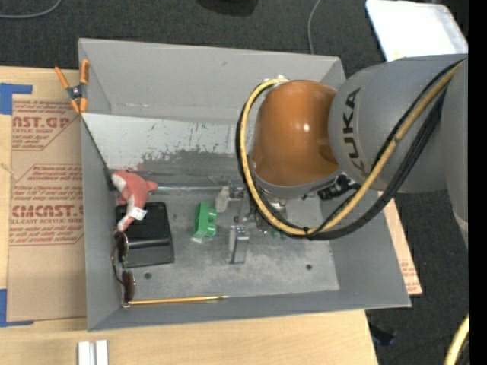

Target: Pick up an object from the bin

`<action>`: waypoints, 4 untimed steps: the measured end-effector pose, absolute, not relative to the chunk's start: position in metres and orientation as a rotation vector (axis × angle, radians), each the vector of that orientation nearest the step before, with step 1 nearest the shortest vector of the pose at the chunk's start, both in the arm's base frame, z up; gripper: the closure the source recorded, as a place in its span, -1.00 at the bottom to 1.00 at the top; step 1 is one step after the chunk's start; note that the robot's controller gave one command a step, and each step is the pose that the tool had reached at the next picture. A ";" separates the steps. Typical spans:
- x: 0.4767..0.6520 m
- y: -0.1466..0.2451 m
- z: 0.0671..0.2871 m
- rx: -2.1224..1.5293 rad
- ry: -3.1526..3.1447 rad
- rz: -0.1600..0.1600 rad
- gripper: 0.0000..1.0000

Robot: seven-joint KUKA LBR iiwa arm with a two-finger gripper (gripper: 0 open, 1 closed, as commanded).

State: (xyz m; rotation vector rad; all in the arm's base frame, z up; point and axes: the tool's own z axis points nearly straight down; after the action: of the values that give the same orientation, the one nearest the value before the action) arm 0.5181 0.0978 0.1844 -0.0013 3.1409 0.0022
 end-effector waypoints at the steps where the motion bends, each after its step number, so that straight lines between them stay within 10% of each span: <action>1: 0.583 0.116 0.133 -0.092 3.133 0.004 -1.00; 3: 0.591 0.130 0.118 -1.155 2.915 0.001 -1.00; 4: 0.585 0.105 0.091 -1.351 2.824 0.005 1.00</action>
Offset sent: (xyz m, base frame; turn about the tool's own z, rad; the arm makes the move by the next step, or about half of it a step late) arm 0.0675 0.0429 -0.0541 -0.4656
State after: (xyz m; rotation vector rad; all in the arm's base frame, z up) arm 0.5848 0.1050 0.0912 -1.3513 2.8244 0.0051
